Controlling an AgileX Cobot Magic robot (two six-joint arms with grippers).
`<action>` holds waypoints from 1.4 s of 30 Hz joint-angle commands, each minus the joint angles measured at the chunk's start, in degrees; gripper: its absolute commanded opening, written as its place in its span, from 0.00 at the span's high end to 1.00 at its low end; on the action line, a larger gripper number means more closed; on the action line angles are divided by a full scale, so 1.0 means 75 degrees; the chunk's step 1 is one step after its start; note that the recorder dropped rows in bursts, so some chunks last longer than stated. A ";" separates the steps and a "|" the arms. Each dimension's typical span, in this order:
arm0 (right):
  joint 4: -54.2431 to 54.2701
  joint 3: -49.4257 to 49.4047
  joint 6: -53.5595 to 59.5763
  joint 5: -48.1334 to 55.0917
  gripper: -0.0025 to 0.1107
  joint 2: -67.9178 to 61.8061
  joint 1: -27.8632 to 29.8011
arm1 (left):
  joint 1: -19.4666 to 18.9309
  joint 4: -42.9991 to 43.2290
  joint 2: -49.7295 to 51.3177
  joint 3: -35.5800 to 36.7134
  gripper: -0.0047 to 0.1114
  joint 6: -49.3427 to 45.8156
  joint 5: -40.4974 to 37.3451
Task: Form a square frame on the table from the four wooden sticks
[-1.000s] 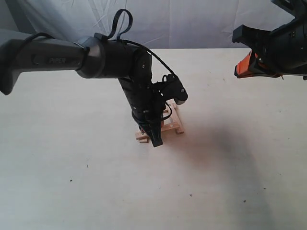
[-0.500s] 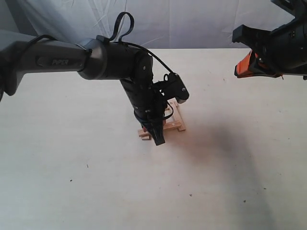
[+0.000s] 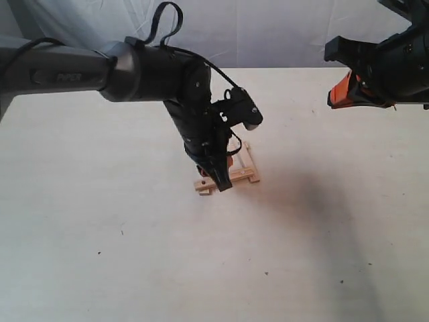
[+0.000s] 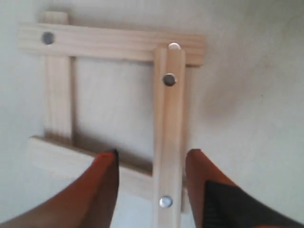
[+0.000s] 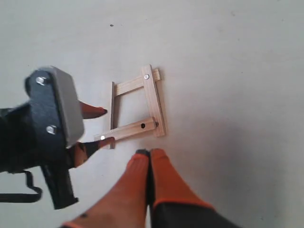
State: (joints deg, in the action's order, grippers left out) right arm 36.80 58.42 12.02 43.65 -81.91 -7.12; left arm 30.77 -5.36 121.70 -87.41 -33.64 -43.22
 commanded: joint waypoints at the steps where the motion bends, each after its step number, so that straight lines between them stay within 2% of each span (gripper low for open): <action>1: 0.0054 0.0019 0.0579 -0.0123 0.98 -0.0379 -0.0125 | -0.0735 0.0899 -0.0947 -0.0009 0.69 0.1703 -0.0983; 4: 0.0092 0.0025 0.0867 -0.0323 0.98 -0.0784 -0.0447 | -0.1473 0.0269 -0.1181 -0.0009 0.83 0.2044 -0.1427; 5: 0.0092 0.0083 0.0917 -0.0400 0.98 -0.0954 -0.0590 | -0.1740 -0.0159 -0.1199 0.0028 0.88 0.2155 -0.1531; 6: -0.0158 0.0335 0.0943 -0.0400 0.98 -0.1327 -0.0857 | -0.2168 -0.1119 -0.1185 0.0183 0.96 0.2172 -0.1668; 8: -0.0564 0.0989 0.0788 -0.0336 0.98 -0.2031 -0.1113 | -0.2579 -0.2281 -0.1184 0.0804 0.96 0.1983 -0.1378; 9: -0.0613 0.1245 0.0713 -0.0290 0.98 -0.2315 -0.1113 | -0.2614 -0.2454 -0.1184 0.0990 0.96 0.1924 -0.1190; 13: -0.0726 0.1997 0.0510 -0.0090 0.98 -0.3384 -0.1113 | -0.2538 -0.2793 -0.1184 0.1886 0.96 0.1926 -0.0069; 16: -0.0723 0.2235 0.0510 -0.0089 0.98 -0.3975 -0.1152 | -0.2387 -0.3674 -0.1146 0.2420 0.96 0.1706 0.0788; 19: -0.1010 0.2411 0.0495 -0.0128 0.98 -0.4423 -0.1253 | -0.2190 -0.4072 -0.0944 0.2573 0.96 0.1406 0.1221; 29: -0.2680 0.2493 -0.0343 -0.0466 0.98 -0.4973 -0.1812 | -0.1814 -0.5026 -0.0324 0.2585 0.96 0.1019 0.1635; 42: -0.2482 0.2493 -0.0421 -0.0401 0.98 -0.5154 -0.2076 | -0.1725 -0.5593 -0.0310 0.2585 0.96 0.0972 0.1815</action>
State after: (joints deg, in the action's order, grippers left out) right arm 17.94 76.78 8.99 40.71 -120.61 -21.85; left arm 17.49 -46.33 118.86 -68.28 -26.18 -30.45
